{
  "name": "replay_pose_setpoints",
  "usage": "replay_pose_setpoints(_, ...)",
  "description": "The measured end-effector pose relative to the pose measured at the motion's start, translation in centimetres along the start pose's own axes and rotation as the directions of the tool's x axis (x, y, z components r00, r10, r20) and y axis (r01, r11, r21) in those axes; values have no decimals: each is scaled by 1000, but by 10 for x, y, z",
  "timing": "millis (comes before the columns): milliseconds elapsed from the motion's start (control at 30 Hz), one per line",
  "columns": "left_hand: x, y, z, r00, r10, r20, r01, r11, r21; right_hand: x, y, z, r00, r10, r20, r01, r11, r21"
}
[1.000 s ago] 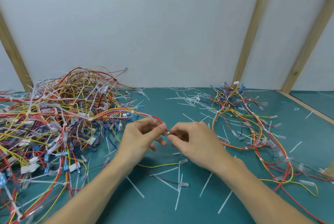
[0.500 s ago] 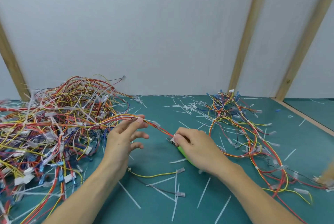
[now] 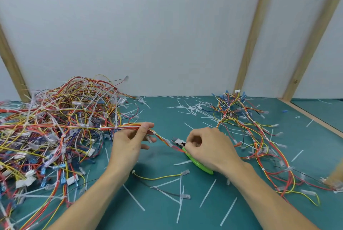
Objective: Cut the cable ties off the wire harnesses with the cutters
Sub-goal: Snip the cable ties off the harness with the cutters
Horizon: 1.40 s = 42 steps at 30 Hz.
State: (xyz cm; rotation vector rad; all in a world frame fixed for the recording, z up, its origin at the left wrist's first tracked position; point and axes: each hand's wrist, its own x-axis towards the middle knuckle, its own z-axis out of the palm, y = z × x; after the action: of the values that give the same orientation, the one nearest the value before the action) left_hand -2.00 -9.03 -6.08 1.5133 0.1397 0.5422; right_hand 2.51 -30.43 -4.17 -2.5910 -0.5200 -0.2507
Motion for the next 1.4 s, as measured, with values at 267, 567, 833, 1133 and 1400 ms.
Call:
replay_pose_setpoints(267,-10,0,11,993,-61,102,66,997,-46,-11,-26,10,975,-189,-121,206,967,150)
replay_pose_setpoints(567,-13,0,12,972,-126,197,124,992,25,-8,-22,15,993,-117,-32,121,966,228)
replay_pose_setpoints(833,-4,9,3,975,-174,140,210,925,-317,-2,-17,16,988,-12,154,-57,899,435)
replay_pose_setpoints(1133,-1,9,-1,995,-70,69,81,980,-179,6,-3,4,977,84,195,-165,877,452)
replay_pose_setpoints(1400,-2,9,-4,995,-33,91,45,991,-124,6,15,1,959,160,235,-83,948,-308)
